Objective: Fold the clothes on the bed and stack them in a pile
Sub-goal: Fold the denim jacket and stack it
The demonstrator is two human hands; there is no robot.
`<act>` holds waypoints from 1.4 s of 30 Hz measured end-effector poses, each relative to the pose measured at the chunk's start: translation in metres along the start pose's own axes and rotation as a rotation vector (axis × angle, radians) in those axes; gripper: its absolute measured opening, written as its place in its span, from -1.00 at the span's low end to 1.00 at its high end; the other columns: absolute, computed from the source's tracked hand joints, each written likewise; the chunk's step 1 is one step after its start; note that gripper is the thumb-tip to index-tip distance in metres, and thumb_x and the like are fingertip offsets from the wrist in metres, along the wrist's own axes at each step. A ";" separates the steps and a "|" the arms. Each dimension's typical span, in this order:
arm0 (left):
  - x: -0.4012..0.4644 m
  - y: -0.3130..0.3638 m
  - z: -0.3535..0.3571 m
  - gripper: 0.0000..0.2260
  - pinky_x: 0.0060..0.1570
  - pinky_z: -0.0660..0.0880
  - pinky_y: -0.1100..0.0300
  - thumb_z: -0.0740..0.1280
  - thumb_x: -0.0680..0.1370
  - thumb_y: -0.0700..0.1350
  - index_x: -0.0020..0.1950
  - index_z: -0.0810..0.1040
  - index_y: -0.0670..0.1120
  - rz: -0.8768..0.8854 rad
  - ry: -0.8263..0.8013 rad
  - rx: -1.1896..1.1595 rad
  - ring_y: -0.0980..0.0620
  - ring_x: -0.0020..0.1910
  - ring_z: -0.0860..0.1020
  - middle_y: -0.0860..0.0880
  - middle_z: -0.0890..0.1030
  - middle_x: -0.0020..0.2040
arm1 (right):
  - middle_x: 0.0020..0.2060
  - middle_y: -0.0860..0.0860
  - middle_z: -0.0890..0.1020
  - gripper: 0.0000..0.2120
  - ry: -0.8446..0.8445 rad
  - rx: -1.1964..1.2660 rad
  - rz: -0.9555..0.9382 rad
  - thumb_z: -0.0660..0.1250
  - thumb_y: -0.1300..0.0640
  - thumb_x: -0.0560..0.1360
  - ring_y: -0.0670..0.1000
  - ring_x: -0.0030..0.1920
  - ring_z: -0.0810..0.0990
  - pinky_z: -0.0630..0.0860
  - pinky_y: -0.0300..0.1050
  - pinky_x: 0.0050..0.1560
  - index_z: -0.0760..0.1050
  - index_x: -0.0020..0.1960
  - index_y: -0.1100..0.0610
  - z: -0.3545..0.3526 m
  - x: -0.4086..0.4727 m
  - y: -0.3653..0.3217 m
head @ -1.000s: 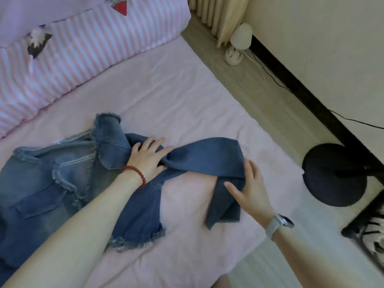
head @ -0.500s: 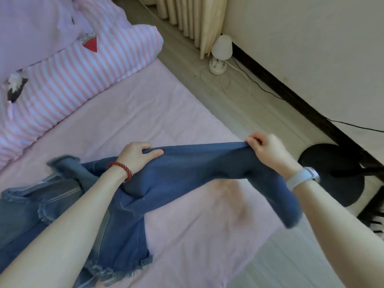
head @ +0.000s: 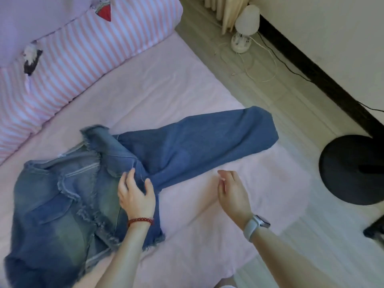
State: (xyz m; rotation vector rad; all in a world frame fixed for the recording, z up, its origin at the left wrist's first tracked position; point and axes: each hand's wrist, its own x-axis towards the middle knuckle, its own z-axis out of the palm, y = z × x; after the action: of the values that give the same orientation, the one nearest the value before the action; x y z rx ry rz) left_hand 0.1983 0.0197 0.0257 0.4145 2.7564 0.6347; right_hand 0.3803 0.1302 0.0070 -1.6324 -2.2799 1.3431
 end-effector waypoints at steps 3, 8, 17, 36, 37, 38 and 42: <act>-0.007 -0.056 -0.021 -0.52 0.33 0.16 -0.06 0.32 0.53 -0.13 0.42 0.31 -0.19 -0.377 0.032 -0.013 -0.24 0.39 0.21 -0.29 0.26 0.41 | 0.17 0.09 0.50 -0.67 -0.154 -0.002 -0.086 0.16 0.26 0.54 0.10 0.15 0.50 0.43 -0.08 0.09 0.43 0.29 0.19 0.041 -0.035 -0.020; 0.008 -0.115 -0.046 -0.40 0.38 0.09 -0.03 0.33 0.52 0.00 0.48 0.20 -0.16 -0.560 -0.038 0.014 -0.21 0.44 0.15 -0.22 0.20 0.47 | -0.02 0.12 0.59 -0.69 -0.220 -0.172 -0.448 0.36 0.27 0.37 0.18 -0.05 0.58 0.53 -0.02 -0.09 0.56 0.12 0.19 0.088 -0.065 -0.063; 0.064 -0.158 -0.062 -0.45 0.25 0.28 0.15 0.38 0.48 -0.01 0.42 0.29 -0.11 -0.431 -0.209 -0.189 -0.14 0.27 0.39 -0.22 0.40 0.30 | 0.20 0.04 0.52 -0.38 -0.385 -0.836 -0.908 0.38 -0.18 0.31 0.10 0.16 0.51 0.43 0.13 0.21 0.43 0.31 0.02 0.161 -0.080 -0.105; 0.028 -0.168 -0.103 -0.90 -0.25 0.38 0.26 0.28 0.56 -0.12 -0.14 0.50 -0.10 -0.242 -0.153 -0.683 0.11 -0.24 0.47 0.01 0.53 -0.23 | -0.05 0.17 0.60 -0.72 -0.219 -0.659 -0.700 0.40 0.24 0.33 0.23 -0.03 0.57 0.50 0.12 0.12 0.58 0.04 0.23 0.175 -0.108 -0.104; 0.014 -0.174 -0.106 -0.87 -0.24 0.38 0.24 0.28 0.56 -0.13 -0.18 0.49 -0.11 -0.283 -0.156 -0.684 0.11 -0.28 0.45 0.00 0.52 -0.27 | -0.04 0.16 0.60 -0.71 -0.200 -0.610 -0.697 0.39 0.25 0.33 0.22 -0.02 0.57 0.50 0.11 0.12 0.57 0.05 0.23 0.172 -0.115 -0.103; 0.000 -0.181 -0.105 -0.84 -0.23 0.36 0.20 0.28 0.56 -0.13 -0.21 0.48 -0.13 -0.331 -0.173 -0.645 0.07 -0.29 0.44 -0.05 0.51 -0.28 | -0.03 0.15 0.60 -0.70 -0.187 -0.574 -0.696 0.37 0.26 0.33 0.21 -0.01 0.57 0.49 0.11 0.12 0.56 0.06 0.23 0.170 -0.120 -0.101; -0.033 -0.201 -0.088 -0.87 -0.12 0.36 0.17 0.22 0.57 -0.21 0.04 0.52 -0.22 -0.461 -0.208 -0.396 -0.14 -0.03 0.54 -0.17 0.60 -0.04 | 0.05 0.10 0.59 -0.58 -0.215 -0.641 -0.688 0.45 0.12 0.32 0.18 0.08 0.56 0.46 0.16 0.16 0.54 0.16 0.17 0.166 -0.135 -0.098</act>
State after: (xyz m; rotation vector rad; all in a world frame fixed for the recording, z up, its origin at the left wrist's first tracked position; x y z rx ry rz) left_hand 0.1567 -0.1984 0.0164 -0.2249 2.3278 0.9190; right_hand 0.2876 -0.0853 0.0245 -0.6050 -3.1745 0.6809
